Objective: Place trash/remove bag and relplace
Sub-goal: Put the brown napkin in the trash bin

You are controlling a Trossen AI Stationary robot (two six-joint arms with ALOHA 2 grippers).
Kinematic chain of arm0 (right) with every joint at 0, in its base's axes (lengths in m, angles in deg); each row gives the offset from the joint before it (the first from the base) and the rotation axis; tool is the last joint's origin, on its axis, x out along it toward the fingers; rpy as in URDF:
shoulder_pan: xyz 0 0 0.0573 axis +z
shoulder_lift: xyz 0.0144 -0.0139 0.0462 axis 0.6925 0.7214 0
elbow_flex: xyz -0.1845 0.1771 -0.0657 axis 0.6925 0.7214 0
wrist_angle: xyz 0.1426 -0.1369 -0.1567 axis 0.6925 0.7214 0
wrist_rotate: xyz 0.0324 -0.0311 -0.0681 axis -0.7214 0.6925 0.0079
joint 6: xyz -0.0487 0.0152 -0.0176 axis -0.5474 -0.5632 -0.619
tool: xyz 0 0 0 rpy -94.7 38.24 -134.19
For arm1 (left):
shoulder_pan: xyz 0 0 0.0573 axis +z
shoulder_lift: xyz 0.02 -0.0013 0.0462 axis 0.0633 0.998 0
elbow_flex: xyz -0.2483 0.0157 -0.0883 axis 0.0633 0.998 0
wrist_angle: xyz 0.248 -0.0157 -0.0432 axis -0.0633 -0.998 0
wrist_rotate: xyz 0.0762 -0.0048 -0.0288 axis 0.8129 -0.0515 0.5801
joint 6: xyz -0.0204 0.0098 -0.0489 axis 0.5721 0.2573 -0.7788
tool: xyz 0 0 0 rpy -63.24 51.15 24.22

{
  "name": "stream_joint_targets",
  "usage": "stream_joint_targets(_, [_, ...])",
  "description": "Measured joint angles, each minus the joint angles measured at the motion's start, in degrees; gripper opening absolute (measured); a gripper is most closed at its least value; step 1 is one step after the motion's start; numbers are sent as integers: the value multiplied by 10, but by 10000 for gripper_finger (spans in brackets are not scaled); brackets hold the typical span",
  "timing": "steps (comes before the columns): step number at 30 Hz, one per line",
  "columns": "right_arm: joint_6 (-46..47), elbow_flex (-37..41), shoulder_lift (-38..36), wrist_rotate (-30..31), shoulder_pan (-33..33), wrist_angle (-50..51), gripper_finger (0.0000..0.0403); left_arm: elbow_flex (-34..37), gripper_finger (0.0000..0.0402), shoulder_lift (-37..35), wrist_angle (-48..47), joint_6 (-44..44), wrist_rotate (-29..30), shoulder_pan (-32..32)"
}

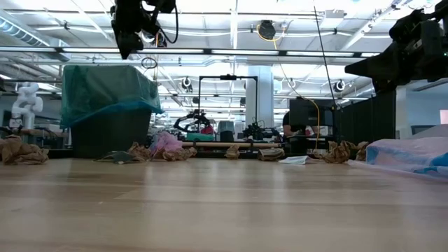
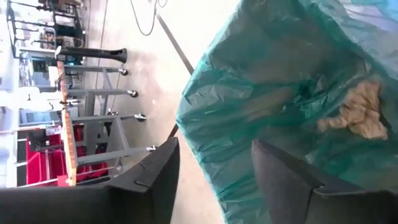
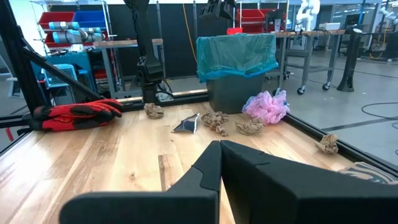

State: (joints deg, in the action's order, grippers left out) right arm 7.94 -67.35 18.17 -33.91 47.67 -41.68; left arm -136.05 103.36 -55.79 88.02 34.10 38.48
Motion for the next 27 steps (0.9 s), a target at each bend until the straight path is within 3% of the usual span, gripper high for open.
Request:
stream_joint_targets(3, [0, 0, 0, 0, 0, 0, 0, -15, 149, 0, -31, -17, -15, -18])
stream_joint_targets(5, [0, 0, 0, 0, 0, 0, 0, -27, 114, -2, -32, -33, -68, -38])
stream_joint_targets(9, [0, 0, 0, 0, 0, 0, 0, -48, 27, -15, -31, -93, -317, -86])
stream_joint_targets(11, [0, 0, 0, 0, 0, 0, 0, -46, 9, -16, -33, -139, -399, -112])
stream_joint_targets(16, [0, 0, 0, 0, 0, 0, 0, 27, 2, -11, -32, -184, -428, -202])
stream_joint_targets(27, [0, 0, 0, 0, 0, 0, 0, 316, 1, -7, -16, -421, -477, -327])
